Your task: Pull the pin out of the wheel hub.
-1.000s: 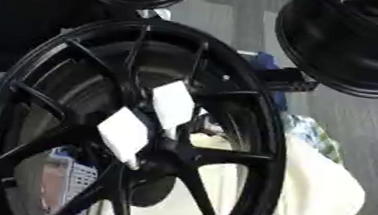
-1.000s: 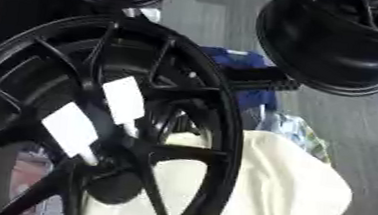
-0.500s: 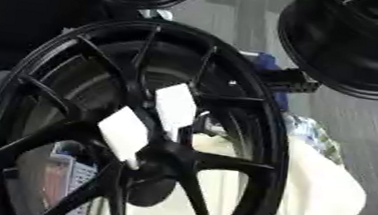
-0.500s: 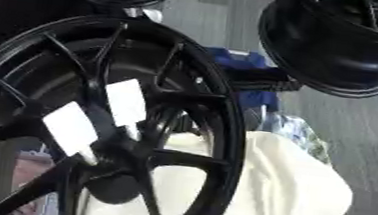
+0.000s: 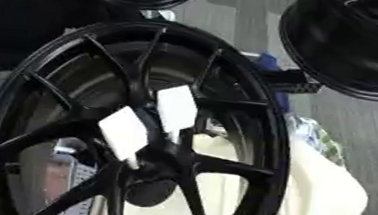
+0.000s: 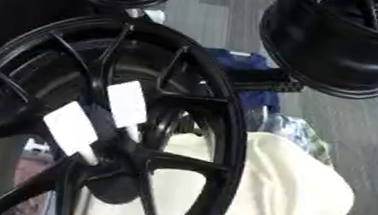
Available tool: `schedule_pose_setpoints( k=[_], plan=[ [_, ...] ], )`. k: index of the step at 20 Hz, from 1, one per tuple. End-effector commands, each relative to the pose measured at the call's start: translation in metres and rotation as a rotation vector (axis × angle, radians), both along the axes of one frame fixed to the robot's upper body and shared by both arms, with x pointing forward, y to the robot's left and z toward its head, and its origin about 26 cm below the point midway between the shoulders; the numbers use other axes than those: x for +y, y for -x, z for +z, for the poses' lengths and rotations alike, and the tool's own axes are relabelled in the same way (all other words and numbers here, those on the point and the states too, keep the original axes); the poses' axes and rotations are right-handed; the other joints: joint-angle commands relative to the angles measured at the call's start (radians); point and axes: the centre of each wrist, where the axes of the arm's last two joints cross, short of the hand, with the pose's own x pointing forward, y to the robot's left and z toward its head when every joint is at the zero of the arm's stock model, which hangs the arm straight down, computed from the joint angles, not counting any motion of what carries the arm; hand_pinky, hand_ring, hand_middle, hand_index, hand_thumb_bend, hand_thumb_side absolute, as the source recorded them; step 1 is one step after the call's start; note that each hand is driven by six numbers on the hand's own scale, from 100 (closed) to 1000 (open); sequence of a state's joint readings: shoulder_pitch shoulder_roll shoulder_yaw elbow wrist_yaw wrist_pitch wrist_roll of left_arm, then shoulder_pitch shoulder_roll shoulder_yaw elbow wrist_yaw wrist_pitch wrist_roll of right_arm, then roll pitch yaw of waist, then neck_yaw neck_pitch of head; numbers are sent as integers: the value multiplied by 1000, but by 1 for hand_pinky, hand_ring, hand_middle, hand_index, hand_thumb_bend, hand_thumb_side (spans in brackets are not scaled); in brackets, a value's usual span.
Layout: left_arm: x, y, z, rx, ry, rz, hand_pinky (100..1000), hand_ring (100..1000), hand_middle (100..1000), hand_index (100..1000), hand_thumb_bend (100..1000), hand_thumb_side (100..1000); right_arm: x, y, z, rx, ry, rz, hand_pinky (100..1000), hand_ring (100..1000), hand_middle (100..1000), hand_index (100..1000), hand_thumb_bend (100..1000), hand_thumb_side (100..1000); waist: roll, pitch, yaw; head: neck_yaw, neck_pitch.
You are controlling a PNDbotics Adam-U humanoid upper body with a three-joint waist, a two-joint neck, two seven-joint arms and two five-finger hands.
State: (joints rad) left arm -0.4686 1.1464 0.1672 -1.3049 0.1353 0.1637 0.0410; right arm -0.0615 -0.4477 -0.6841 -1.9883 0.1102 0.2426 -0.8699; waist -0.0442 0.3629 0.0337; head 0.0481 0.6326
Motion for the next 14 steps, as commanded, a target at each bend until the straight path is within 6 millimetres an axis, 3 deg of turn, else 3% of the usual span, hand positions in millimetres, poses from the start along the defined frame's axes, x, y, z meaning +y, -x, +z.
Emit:
schedule_pose_setpoints(
  k=[1,6,10,14],
  plan=[
    [1,7,20,-47,-20,3,869,800,727,872,288,576,-3,3,15,-10,30,-59,430,604,629,797,424,276,4,-23,2,-3,1],
    [-20,9,31,-117,-49,-48,833,744,659,830,171,546,-2,2,19,0,50,-66,434,607,630,797,421,274,4,-27,7,-3,3],
    [-63,16,46,-269,-90,-180,820,713,621,808,102,474,-1,0,25,20,81,-77,442,610,631,797,419,270,1,-29,9,-4,5],
    [-107,29,54,-392,-98,-286,813,695,603,794,100,454,1,-3,31,39,114,-83,450,612,632,797,420,266,0,-30,11,-4,6]
  ],
)
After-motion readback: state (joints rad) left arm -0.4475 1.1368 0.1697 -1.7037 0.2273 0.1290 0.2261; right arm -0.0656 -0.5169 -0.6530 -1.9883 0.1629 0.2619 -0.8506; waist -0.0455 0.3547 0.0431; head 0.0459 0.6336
